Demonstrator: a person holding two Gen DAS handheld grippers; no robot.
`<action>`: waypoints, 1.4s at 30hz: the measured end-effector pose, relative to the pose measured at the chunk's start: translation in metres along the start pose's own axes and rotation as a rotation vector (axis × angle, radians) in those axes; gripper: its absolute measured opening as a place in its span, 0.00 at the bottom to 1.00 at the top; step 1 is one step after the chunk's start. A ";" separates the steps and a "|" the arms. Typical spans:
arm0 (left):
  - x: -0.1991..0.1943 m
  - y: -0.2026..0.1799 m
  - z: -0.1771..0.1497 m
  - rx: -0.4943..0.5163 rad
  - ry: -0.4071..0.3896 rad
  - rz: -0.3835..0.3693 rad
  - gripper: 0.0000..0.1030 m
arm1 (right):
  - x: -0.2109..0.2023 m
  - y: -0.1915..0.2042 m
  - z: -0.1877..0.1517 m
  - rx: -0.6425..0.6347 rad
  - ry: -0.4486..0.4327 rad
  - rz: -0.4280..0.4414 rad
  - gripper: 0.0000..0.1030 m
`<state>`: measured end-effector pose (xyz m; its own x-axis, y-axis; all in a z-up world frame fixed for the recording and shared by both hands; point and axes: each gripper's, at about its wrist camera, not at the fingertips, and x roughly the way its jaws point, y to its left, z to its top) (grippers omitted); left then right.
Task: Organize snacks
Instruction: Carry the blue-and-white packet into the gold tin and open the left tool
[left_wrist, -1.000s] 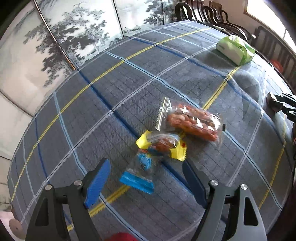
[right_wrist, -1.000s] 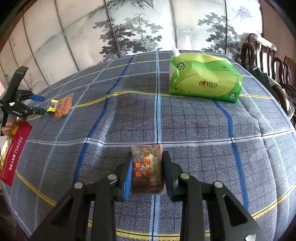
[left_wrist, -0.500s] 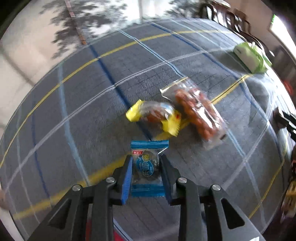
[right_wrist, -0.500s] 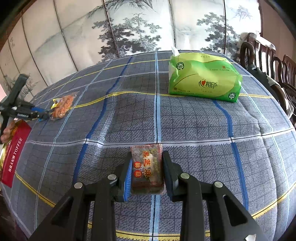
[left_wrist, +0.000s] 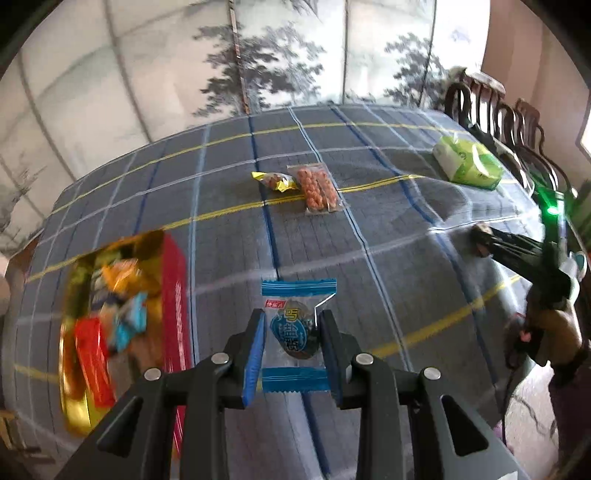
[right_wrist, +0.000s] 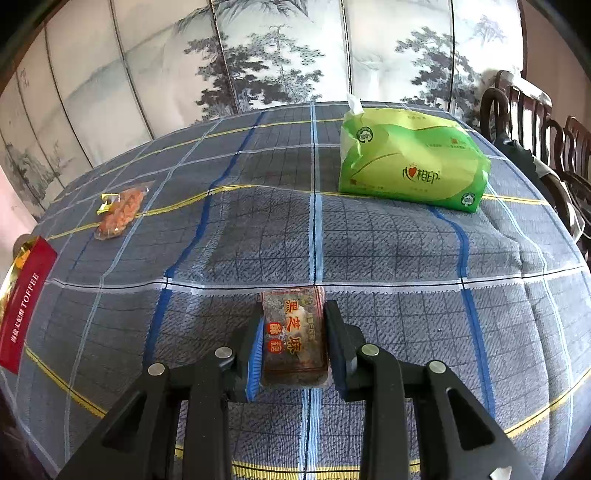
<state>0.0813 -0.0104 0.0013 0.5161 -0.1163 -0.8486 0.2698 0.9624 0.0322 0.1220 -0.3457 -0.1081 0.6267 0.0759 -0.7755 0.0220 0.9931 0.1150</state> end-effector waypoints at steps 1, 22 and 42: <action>-0.005 -0.001 -0.006 -0.012 -0.001 0.008 0.29 | 0.000 0.001 0.000 -0.003 0.001 -0.005 0.29; -0.046 0.043 -0.066 -0.146 -0.028 0.157 0.29 | 0.003 0.010 0.003 -0.050 0.010 -0.065 0.29; -0.036 0.104 -0.086 -0.250 -0.005 0.228 0.31 | 0.003 0.010 0.003 -0.050 0.010 -0.065 0.29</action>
<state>0.0210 0.1153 -0.0101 0.5441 0.1085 -0.8320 -0.0604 0.9941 0.0901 0.1265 -0.3363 -0.1074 0.6177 0.0122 -0.7863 0.0232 0.9992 0.0337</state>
